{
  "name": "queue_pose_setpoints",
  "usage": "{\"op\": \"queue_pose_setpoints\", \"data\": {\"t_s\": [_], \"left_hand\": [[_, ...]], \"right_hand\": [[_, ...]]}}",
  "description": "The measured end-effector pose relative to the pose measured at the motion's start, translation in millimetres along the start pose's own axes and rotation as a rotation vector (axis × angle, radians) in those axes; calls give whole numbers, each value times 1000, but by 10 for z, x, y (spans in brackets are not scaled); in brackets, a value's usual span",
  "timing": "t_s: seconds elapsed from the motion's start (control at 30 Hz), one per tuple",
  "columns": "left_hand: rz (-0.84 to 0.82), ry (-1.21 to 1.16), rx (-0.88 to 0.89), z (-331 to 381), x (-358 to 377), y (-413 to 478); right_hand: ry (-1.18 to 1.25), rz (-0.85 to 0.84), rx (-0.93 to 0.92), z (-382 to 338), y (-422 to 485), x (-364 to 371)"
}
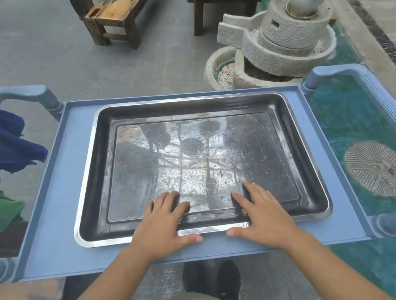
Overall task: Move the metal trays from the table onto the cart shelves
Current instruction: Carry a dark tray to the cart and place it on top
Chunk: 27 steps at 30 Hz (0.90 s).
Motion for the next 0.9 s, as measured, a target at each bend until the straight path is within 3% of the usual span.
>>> {"op": "queue_pose_setpoints", "data": {"t_s": [0.9], "left_hand": [[59, 46, -212, 334, 211, -88]], "right_hand": [[-88, 47, -116, 291, 234, -113]]}}
Point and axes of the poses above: each hand's wrist, its own y-axis towards the middle knuckle, its own x-axis out of the palm, z = x × y, the point moved 3 cm from there along y, towards the middle knuckle, and after that the axes turned 15 degrees about -y, right-handed, at the moved point
